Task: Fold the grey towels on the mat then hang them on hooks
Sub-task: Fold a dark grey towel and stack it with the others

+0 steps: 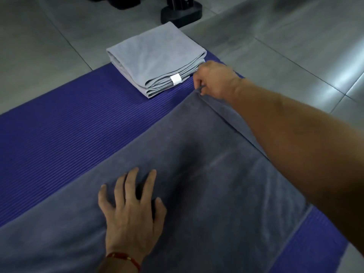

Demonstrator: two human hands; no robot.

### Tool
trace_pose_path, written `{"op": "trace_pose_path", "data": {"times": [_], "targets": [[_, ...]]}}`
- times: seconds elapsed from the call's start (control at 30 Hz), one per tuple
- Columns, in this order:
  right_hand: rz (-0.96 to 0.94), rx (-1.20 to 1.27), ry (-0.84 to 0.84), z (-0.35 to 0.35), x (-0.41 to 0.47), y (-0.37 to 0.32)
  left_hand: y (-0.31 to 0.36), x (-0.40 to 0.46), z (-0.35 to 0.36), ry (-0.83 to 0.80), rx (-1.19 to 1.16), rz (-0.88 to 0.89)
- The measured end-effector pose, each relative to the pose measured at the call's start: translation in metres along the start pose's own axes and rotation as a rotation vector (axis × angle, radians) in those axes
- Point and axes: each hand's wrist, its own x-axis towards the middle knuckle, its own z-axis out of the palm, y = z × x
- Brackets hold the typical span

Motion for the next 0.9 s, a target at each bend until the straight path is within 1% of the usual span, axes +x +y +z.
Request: {"op": "trace_pose_path", "data": {"times": [0.03,0.1,0.17,0.23,0.3,0.33,0.37,0.43,0.53,0.6,0.73,0.83,0.9], "targets": [[0.032,0.014,0.055,0.002,-0.001,0.001,0.000,0.000,0.000,-0.009,0.006,-0.003],[0.087,0.014,0.084,0.014,-0.004,-0.002,0.000,0.001,0.000,-0.043,0.019,-0.022],[0.132,-0.075,0.112,0.033,-0.008,-0.009,-0.001,0.003,-0.002,-0.082,0.026,-0.046],[0.209,-0.144,0.213,0.050,-0.019,-0.017,-0.001,0.004,-0.002,-0.100,0.030,-0.062],[0.320,-0.061,0.269,0.067,-0.045,-0.026,-0.001,0.004,-0.002,-0.111,0.027,-0.066],[0.360,-0.002,0.258,0.076,-0.062,-0.031,-0.001,0.004,-0.001,-0.116,0.020,-0.063],[0.380,0.045,0.210,0.087,-0.081,-0.036,-0.002,0.004,0.000,-0.119,0.014,-0.066],[0.374,0.105,0.115,0.105,-0.116,-0.048,-0.002,0.003,0.002,-0.110,0.008,-0.071],[0.404,0.142,0.112,0.119,-0.149,-0.067,-0.002,0.001,0.004,-0.104,0.006,-0.070],[0.442,0.145,0.069,0.123,-0.169,-0.087,-0.003,0.001,0.005,-0.093,-0.009,-0.074],[0.425,0.137,0.057,0.134,-0.224,-0.128,-0.010,-0.002,0.010,-0.081,-0.063,-0.051],[0.448,0.110,0.046,0.145,-0.275,-0.165,-0.017,0.001,0.016,-0.114,-0.085,-0.024],[0.435,0.105,0.038,0.153,-0.309,-0.191,-0.025,0.002,0.016,-0.153,-0.099,0.034]]}}
